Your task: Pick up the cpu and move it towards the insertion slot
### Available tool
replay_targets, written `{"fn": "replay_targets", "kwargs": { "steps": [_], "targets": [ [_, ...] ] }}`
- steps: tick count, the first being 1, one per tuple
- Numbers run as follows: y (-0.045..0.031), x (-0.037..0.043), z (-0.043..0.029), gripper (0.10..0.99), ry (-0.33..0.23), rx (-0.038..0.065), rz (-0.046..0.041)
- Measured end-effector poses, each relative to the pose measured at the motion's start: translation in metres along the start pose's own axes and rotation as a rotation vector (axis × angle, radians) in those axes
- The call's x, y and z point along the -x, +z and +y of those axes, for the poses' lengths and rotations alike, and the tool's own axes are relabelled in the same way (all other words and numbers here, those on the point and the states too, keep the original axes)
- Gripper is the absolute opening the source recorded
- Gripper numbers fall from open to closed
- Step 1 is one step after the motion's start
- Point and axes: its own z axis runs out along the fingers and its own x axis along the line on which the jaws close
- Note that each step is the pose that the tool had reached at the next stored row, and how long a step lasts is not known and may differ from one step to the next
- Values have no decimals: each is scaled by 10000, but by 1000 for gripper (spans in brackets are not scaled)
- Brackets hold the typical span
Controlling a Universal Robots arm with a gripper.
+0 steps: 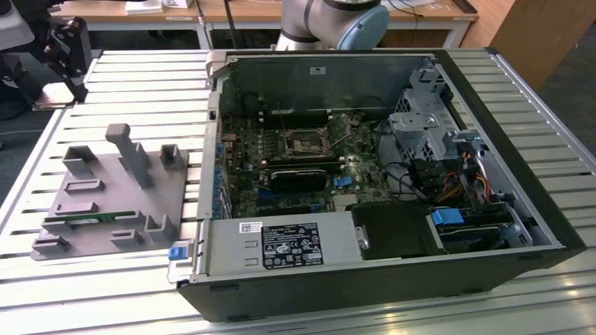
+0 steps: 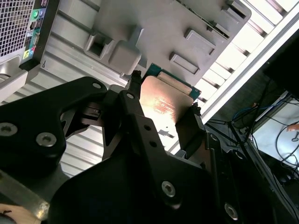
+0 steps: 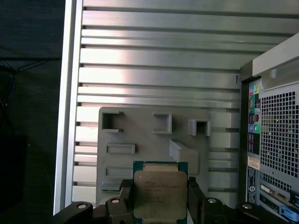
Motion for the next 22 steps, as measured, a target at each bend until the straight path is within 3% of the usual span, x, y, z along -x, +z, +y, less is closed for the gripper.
{"fn": "replay_targets", "kwargs": {
  "steps": [22],
  "targets": [
    [-1, 136, -3, 545, 1, 0, 0]
  ]
}}
